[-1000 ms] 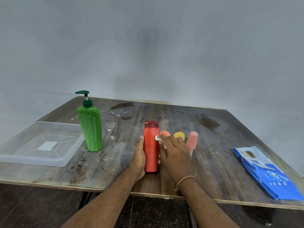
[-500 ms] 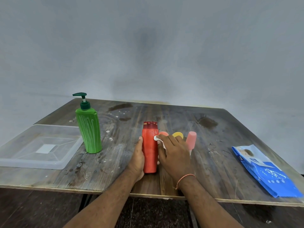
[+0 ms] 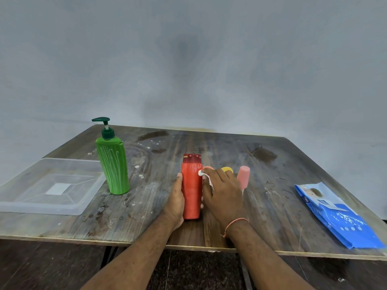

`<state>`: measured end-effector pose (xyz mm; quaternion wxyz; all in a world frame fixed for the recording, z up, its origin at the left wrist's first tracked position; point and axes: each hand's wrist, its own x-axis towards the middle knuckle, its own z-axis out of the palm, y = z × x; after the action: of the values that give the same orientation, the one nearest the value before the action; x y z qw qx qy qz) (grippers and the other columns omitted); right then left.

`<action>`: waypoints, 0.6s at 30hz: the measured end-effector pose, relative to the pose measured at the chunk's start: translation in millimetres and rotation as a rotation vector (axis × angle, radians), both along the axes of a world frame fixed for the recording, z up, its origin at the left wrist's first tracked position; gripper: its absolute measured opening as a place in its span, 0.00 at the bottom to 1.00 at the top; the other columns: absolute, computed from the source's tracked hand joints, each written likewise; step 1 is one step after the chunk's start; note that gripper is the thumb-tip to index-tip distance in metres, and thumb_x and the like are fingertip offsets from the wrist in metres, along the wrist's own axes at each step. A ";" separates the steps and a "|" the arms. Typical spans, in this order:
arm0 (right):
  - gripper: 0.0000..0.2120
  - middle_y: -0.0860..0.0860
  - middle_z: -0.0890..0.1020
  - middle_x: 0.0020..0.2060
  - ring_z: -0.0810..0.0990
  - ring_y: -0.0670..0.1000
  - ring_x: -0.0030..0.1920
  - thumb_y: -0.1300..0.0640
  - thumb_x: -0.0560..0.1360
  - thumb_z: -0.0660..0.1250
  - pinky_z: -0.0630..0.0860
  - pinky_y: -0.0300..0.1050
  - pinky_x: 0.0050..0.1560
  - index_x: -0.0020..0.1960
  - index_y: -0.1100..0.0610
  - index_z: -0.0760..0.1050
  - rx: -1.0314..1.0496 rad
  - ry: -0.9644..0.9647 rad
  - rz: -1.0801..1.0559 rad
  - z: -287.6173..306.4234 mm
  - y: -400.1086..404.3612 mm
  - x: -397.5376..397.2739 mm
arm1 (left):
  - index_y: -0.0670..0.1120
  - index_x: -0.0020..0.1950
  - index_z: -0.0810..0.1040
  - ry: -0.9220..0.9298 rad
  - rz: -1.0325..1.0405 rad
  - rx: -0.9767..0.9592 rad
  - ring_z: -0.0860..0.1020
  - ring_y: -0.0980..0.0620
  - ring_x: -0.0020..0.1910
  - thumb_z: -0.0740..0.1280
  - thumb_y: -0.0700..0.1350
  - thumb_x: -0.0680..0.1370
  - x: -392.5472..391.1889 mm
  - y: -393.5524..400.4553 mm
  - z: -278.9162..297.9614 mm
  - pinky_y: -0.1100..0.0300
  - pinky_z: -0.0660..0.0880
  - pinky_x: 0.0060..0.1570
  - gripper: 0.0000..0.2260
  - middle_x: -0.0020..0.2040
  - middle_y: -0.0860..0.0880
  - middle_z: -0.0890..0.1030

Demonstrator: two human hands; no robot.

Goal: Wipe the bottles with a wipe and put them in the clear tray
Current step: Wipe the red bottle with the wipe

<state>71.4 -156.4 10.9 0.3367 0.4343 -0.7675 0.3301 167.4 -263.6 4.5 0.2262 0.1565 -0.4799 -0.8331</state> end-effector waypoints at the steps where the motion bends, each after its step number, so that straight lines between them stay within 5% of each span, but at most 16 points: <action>1: 0.12 0.47 0.86 0.54 0.78 0.52 0.50 0.52 0.84 0.64 0.78 0.51 0.52 0.62 0.53 0.83 -0.007 -0.006 -0.002 1.0 -2.2 -0.8 | 0.51 0.49 0.89 0.000 0.005 -0.001 0.81 0.45 0.38 0.49 0.66 0.84 0.3 -0.3 0.0 0.52 0.79 0.39 0.32 0.45 0.38 0.83; 6: 0.12 0.46 0.86 0.55 0.77 0.52 0.50 0.53 0.84 0.66 0.76 0.49 0.52 0.64 0.52 0.83 0.008 0.050 0.089 0.5 -2.3 -0.3 | 0.50 0.57 0.86 0.012 0.028 -0.011 0.84 0.43 0.43 0.49 0.65 0.85 1.4 0.9 0.5 0.49 0.80 0.43 0.30 0.52 0.37 0.86; 13: 0.11 0.48 0.85 0.50 0.76 0.52 0.48 0.54 0.84 0.67 0.77 0.51 0.50 0.62 0.53 0.84 -0.037 0.043 0.008 2.4 -4.7 -4.9 | 0.48 0.52 0.88 0.024 -0.004 -0.016 0.80 0.45 0.37 0.52 0.68 0.82 1.0 1.5 1.3 0.52 0.79 0.37 0.32 0.44 0.38 0.82; 18: 0.10 0.46 0.85 0.51 0.75 0.50 0.48 0.54 0.83 0.69 0.75 0.48 0.50 0.62 0.52 0.84 -0.006 0.090 0.071 2.4 0.1 -2.6 | 0.51 0.55 0.88 0.012 0.013 -0.025 0.82 0.43 0.41 0.50 0.67 0.83 0.7 1.9 1.1 0.51 0.79 0.41 0.31 0.52 0.35 0.84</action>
<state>68.7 -156.3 13.3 0.3603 0.4746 -0.7348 0.3240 168.1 -261.7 5.6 0.2366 0.1519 -0.4880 -0.8263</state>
